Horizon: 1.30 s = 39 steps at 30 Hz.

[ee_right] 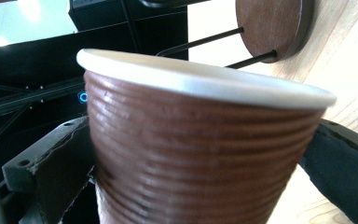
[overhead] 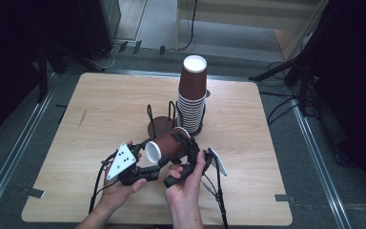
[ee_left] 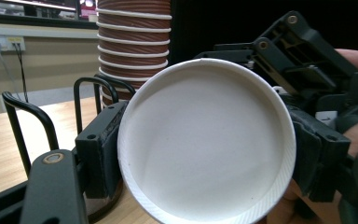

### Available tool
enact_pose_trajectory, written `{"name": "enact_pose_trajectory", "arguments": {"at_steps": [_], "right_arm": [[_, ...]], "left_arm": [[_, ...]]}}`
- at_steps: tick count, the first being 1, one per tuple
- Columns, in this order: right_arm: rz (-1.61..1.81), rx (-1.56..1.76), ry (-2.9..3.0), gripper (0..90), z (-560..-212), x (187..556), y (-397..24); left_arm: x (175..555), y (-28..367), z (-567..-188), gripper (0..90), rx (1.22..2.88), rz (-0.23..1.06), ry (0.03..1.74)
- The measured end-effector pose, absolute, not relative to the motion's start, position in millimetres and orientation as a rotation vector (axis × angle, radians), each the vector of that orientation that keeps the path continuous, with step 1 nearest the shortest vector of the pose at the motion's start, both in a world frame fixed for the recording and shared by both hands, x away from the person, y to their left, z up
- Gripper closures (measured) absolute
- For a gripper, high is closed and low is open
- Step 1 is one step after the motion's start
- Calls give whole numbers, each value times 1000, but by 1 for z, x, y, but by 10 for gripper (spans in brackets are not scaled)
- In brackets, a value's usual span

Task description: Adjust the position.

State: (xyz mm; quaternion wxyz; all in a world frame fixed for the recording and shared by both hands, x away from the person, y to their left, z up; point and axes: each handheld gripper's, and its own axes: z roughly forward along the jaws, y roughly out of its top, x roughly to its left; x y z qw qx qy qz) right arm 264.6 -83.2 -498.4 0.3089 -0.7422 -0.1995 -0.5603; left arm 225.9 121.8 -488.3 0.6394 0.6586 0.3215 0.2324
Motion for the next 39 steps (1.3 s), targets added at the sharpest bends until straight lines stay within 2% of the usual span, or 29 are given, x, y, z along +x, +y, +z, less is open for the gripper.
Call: {"name": "enact_pose_trajectory", "arguments": {"at_steps": [3, 11, 15, 27, 39], "right_arm": [[-1474, -1946, -511, 75, -499, 267, -84], [-1493, -1942, -546, 103, -498, 268, -85], [-1586, -1979, -593, 118, -492, 265, -88], [-1819, -1991, -693, 123, -470, 263, -110], [-1951, -2116, -958, 123, -465, 260, -128]], "left_arm": [[226, 122, -489, 241, 1503, 533, 730], [225, 122, -488, 221, 1496, 530, 760], [222, 130, -488, 86, 1521, 477, 746], [214, 164, -495, 86, 1510, 502, 902], [204, 226, -517, 86, 1467, 587, 1051]]}}
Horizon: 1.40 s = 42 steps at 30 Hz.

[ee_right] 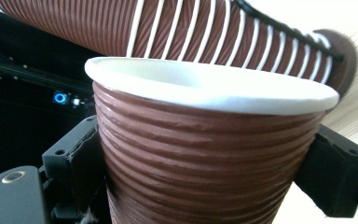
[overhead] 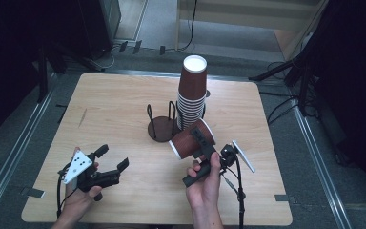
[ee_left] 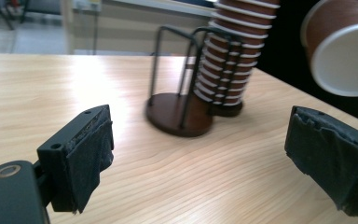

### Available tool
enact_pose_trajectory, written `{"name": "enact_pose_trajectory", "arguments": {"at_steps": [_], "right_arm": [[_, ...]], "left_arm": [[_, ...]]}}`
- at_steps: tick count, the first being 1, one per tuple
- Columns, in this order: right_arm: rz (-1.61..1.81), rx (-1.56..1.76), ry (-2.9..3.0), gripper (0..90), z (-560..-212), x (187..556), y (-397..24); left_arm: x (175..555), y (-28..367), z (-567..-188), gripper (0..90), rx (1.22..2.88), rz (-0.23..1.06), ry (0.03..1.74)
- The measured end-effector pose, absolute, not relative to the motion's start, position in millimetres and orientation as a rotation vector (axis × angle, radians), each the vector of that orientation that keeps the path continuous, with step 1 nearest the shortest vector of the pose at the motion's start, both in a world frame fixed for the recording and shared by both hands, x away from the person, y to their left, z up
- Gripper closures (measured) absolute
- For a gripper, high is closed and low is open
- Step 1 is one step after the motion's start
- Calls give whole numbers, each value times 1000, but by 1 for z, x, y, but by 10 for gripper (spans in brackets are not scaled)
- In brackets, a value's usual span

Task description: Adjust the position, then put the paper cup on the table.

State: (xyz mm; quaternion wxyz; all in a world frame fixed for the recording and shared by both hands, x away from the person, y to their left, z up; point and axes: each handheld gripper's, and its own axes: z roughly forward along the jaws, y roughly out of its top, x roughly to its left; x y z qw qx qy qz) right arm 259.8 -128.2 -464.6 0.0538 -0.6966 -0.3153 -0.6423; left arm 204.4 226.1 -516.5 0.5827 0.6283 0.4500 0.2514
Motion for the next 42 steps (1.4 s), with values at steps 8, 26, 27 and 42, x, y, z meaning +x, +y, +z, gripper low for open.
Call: {"name": "enact_pose_trajectory", "arguments": {"at_steps": [8, 26, 27, 42], "right_arm": [[-1998, -2179, -1064, 123, -464, 260, -132], [-2104, -2394, -1437, 121, -457, 270, -158], [-2111, -2397, -1468, 122, -458, 271, -159], [-2137, -2416, -1808, 120, -461, 286, -168]], "left_arm": [[201, 256, -525, 86, 1446, 633, 1128], [203, 309, -542, 86, 1355, 710, 1298], [204, 311, -543, 86, 1353, 711, 1305], [209, 320, -550, 86, 1349, 733, 1333]]}}
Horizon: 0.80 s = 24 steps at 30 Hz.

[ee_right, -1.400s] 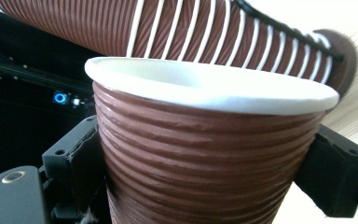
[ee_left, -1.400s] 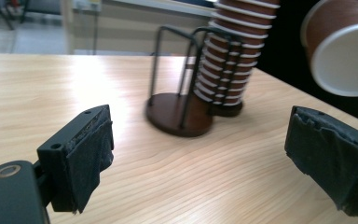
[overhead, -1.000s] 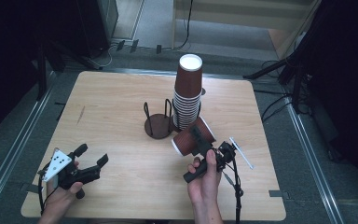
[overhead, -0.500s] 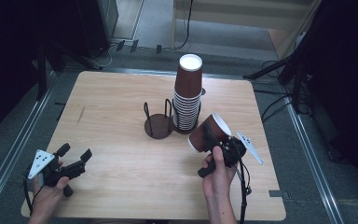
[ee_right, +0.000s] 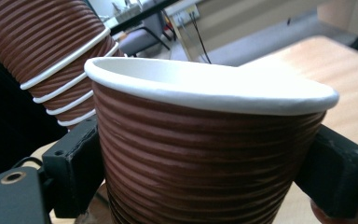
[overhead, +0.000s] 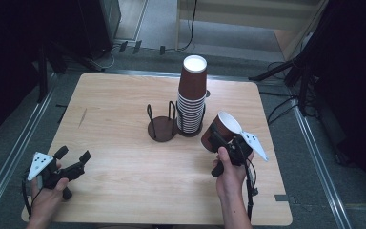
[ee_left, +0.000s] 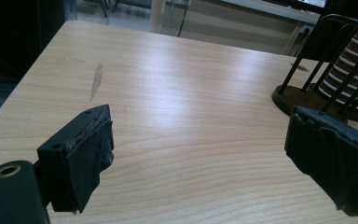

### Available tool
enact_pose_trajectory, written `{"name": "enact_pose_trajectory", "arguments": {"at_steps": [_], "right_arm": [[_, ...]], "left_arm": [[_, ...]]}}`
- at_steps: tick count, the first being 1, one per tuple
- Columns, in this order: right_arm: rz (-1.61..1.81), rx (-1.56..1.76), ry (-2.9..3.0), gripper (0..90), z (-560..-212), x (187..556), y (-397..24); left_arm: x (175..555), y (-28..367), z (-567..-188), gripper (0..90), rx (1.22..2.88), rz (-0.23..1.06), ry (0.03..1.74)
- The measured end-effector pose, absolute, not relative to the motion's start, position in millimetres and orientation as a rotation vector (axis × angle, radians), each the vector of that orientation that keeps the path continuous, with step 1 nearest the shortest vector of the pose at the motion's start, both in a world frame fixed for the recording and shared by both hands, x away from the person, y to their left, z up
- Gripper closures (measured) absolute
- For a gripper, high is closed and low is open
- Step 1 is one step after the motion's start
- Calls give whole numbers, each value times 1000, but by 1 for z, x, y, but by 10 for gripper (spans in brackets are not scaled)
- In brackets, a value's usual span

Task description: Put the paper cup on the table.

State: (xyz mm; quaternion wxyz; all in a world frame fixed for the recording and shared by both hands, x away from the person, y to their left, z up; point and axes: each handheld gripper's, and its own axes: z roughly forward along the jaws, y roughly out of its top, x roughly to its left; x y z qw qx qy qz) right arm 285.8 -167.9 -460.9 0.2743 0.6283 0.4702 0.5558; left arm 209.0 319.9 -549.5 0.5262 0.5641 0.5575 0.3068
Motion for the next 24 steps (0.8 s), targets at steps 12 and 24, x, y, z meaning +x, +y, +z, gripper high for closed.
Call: {"name": "enact_pose_trajectory", "arguments": {"at_steps": [12, 24], "right_arm": [[1277, 1547, 1242, 117, -475, 306, -181], [1227, 1430, 1233, 118, -486, 321, -190]], "left_arm": [[210, 319, -551, 86, 1356, 764, 1333], [210, 318, -551, 88, 1369, 765, 1324]]}}
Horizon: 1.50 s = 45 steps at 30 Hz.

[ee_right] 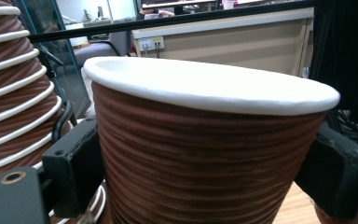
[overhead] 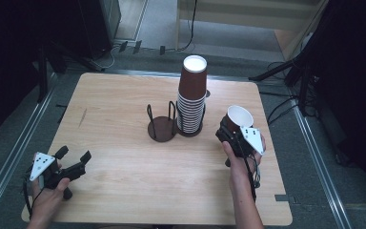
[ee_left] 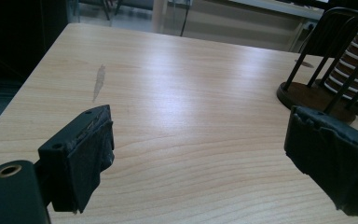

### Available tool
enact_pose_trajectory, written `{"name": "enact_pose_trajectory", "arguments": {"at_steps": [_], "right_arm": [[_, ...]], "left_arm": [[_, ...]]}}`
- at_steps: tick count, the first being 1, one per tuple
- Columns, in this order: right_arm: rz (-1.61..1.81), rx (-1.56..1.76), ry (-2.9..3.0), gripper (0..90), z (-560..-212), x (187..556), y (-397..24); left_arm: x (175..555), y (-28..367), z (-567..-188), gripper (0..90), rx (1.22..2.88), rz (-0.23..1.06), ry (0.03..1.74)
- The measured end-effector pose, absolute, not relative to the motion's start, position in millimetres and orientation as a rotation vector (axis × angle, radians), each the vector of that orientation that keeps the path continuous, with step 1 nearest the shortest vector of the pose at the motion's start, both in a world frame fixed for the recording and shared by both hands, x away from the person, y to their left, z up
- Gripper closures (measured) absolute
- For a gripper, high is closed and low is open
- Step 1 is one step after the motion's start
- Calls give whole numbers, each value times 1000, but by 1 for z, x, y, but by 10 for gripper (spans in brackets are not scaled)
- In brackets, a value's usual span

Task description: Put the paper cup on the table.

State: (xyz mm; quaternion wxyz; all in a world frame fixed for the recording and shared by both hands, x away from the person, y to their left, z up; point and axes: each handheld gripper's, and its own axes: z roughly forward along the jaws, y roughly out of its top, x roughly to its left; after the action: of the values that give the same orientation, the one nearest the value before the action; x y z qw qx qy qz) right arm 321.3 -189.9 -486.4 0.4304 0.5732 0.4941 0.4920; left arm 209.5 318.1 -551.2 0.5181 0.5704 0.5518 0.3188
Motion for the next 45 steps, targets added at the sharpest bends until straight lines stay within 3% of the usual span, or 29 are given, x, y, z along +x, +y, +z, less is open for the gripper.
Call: {"name": "enact_pose_trajectory", "arguments": {"at_steps": [45], "right_arm": [[1063, 1369, 1295, 115, -532, 380, -206]], "left_arm": [[206, 320, -550, 91, 1346, 760, 1313]]}}
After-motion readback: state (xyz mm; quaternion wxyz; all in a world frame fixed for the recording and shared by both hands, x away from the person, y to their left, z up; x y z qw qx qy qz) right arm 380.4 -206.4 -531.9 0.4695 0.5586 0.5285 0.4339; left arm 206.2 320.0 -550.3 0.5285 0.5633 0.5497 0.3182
